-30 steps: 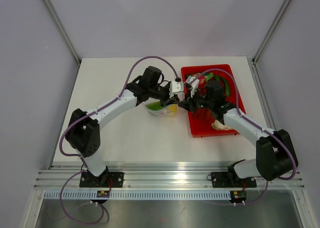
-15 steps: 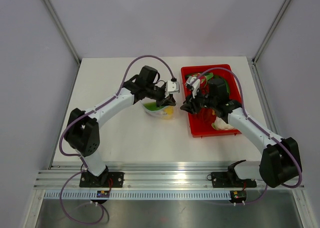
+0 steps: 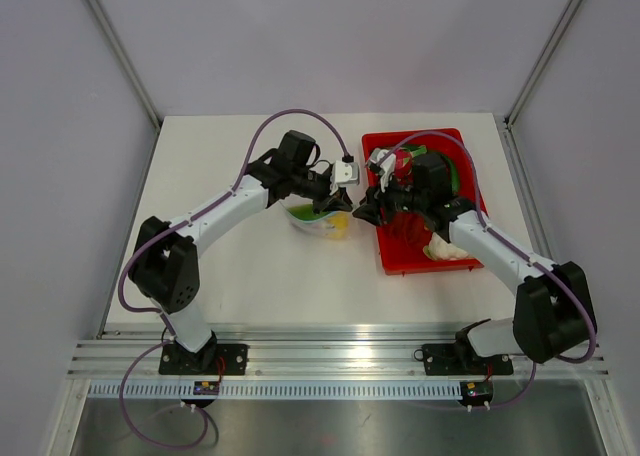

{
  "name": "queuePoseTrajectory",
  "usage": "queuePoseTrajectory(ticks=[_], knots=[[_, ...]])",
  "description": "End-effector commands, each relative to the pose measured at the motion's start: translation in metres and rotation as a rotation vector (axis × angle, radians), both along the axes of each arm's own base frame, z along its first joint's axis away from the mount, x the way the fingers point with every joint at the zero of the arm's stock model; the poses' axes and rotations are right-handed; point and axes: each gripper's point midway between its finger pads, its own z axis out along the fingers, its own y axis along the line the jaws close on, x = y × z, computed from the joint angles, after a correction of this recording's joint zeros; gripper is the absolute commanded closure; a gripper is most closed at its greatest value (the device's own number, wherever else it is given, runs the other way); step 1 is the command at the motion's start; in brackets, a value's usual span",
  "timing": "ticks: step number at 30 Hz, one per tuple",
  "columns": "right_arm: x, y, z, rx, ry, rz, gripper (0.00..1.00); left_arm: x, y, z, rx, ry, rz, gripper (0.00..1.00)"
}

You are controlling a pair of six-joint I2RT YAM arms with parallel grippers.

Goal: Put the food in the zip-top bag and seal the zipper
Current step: Zip the zipper food storage bag at the center of the board.

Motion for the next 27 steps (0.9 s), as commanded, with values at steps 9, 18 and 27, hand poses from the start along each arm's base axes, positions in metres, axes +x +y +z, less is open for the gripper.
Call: queuePoseTrajectory(ticks=[9,18,27], knots=[[0.009,0.027,-0.005,0.035,-0.001,0.039,0.68,0.000,-0.006,0.035,-0.072,-0.051,-0.034,1.00],[0.011,0.026,0.008,0.055,-0.033,0.019,0.77,-0.002,-0.005,0.025,-0.056,-0.030,-0.038,1.00],[0.016,0.020,0.014,0.084,-0.080,-0.055,1.00,-0.001,-0.002,0.019,-0.036,-0.014,-0.029,1.00]])
